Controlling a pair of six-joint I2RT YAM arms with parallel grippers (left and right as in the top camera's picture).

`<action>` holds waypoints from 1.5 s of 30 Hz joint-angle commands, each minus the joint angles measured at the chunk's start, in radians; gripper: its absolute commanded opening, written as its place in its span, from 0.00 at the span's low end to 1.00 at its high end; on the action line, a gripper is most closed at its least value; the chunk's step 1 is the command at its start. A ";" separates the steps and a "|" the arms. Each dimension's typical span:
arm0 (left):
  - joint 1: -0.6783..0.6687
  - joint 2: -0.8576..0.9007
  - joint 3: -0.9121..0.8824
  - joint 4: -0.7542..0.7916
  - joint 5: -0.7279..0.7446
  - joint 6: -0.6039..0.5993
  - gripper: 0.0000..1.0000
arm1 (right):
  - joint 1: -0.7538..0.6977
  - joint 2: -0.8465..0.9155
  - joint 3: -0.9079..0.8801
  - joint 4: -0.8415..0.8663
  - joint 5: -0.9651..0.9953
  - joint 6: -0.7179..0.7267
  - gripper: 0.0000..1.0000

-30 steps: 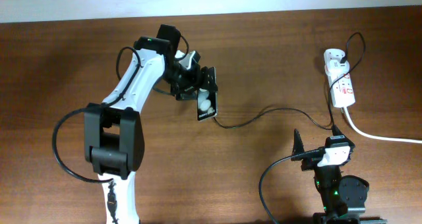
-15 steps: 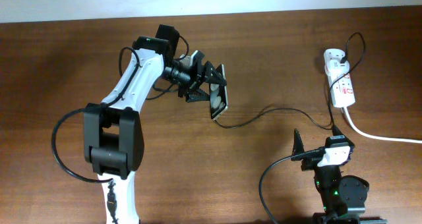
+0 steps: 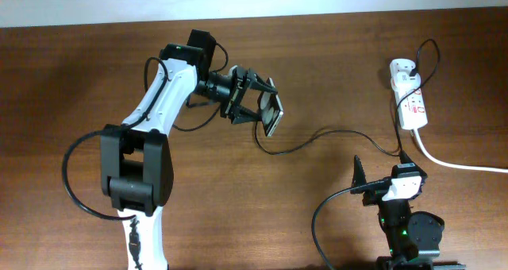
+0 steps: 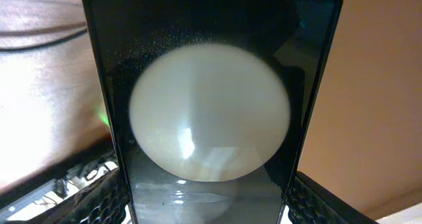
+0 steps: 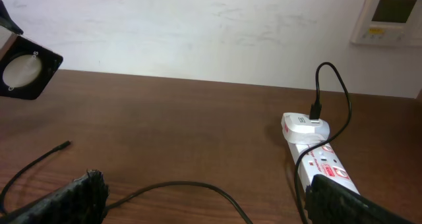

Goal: Plug charger to phone and switch on socket

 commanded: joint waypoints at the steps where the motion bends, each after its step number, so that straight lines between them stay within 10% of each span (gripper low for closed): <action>1: 0.007 -0.003 0.030 -0.001 0.059 -0.109 0.40 | 0.006 -0.009 -0.007 -0.002 0.005 0.005 0.99; 14: 0.014 -0.003 0.030 -0.001 0.059 -0.357 0.33 | 0.006 -0.009 -0.007 -0.002 0.005 0.005 0.99; 45: 0.067 -0.003 0.030 -0.001 0.059 -0.409 0.29 | 0.006 -0.009 -0.007 -0.002 0.005 0.005 0.99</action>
